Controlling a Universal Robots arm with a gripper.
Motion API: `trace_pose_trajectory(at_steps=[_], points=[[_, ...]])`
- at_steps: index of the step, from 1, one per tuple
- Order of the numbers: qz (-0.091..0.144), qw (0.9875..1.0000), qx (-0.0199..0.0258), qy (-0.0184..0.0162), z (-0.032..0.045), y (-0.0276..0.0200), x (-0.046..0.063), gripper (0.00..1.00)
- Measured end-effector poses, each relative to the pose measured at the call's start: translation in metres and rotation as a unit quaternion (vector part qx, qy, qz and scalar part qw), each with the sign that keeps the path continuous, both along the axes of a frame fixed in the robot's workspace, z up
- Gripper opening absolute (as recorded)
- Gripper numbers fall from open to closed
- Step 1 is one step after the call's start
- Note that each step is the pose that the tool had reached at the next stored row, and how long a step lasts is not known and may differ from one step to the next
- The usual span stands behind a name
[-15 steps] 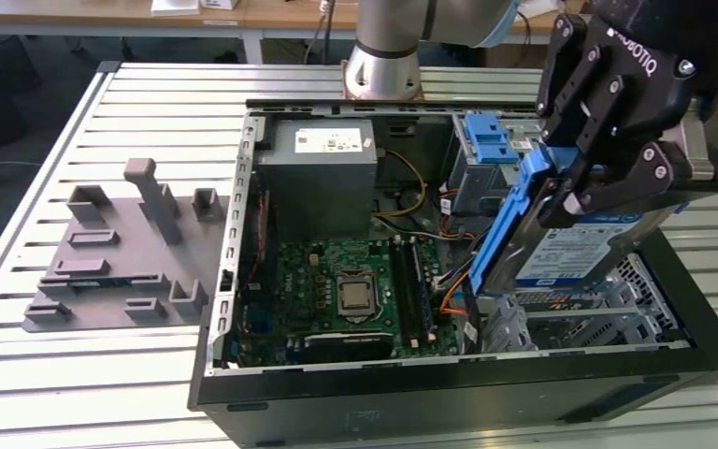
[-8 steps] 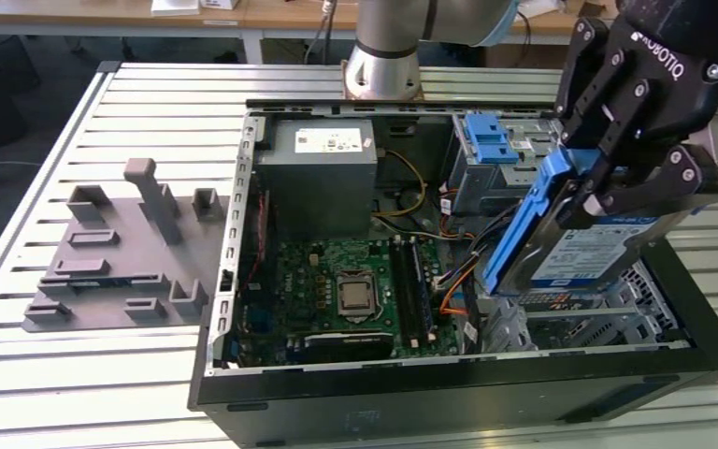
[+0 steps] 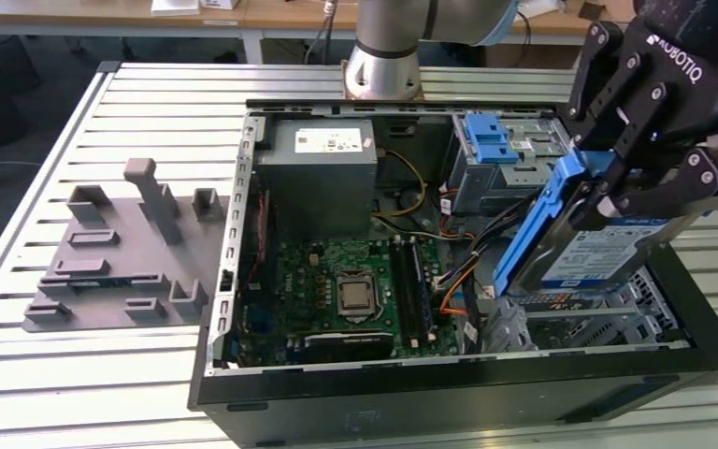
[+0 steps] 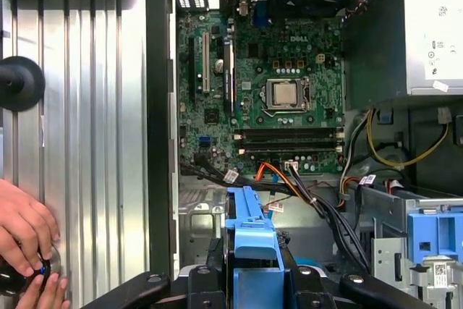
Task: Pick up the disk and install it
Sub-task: 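Insert the disk into the insertion slot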
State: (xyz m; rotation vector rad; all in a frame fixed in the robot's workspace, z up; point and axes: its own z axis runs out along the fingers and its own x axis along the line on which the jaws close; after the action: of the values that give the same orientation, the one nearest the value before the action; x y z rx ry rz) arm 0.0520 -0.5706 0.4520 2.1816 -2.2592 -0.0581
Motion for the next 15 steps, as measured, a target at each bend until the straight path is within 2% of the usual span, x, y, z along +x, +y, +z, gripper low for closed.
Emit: trace_pose_trajectory(at_steps=[12,13,14,15], points=[[0.002,1.0,-0.0003,0.0,-0.0038,0.0,0.014,0.36],[0.002,1.0,-0.0004,0.0,-0.0215,-0.0002,0.021,0.36],[0.002,1.0,-0.0003,0.0,-0.0219,-0.0002,0.021,0.36],[0.002,1.0,-0.0004,0.0,-0.0246,-0.0002,0.023,0.67]])
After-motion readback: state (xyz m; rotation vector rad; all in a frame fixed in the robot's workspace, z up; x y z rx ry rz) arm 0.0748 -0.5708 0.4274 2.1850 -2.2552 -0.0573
